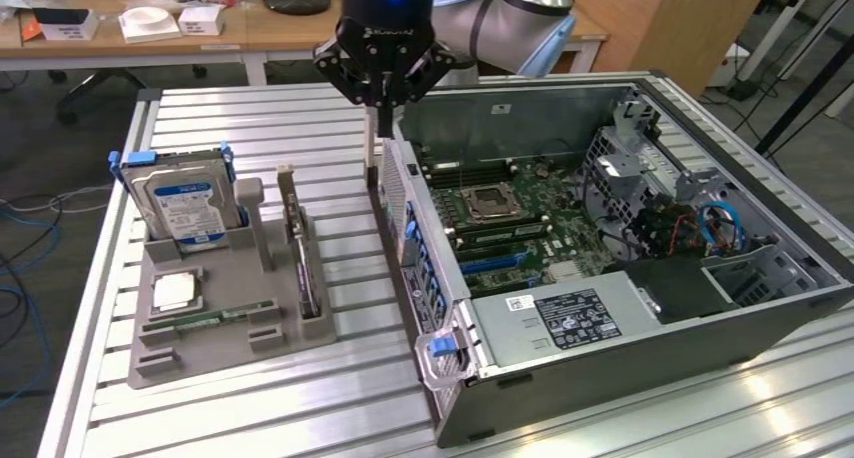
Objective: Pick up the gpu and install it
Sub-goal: 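Reach for the gpu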
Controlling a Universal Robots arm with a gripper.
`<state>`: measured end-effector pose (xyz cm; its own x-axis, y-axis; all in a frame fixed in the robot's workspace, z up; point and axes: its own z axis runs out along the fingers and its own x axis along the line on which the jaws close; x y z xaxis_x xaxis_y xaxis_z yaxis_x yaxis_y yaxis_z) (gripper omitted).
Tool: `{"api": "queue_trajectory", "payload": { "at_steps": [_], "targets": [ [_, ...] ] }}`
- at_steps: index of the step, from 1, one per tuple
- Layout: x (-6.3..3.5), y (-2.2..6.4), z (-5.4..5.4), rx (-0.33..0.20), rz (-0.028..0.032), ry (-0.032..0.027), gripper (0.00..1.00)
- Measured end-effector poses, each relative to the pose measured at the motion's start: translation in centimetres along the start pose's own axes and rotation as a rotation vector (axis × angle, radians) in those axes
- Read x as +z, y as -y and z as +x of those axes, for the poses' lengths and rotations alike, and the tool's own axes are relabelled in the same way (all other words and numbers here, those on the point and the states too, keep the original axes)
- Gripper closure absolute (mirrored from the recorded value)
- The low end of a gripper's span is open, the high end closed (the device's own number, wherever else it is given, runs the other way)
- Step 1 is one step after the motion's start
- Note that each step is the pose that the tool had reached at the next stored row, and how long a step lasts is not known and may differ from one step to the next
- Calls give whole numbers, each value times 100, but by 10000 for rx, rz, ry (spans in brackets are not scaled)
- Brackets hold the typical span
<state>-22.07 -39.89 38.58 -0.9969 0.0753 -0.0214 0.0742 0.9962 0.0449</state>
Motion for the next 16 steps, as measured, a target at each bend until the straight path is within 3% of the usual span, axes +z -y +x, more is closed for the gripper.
{"api": "queue_trajectory", "payload": {
  "at_steps": [16],
  "targets": [
    [2,15,198,0,0,0,89]
  ]
}}
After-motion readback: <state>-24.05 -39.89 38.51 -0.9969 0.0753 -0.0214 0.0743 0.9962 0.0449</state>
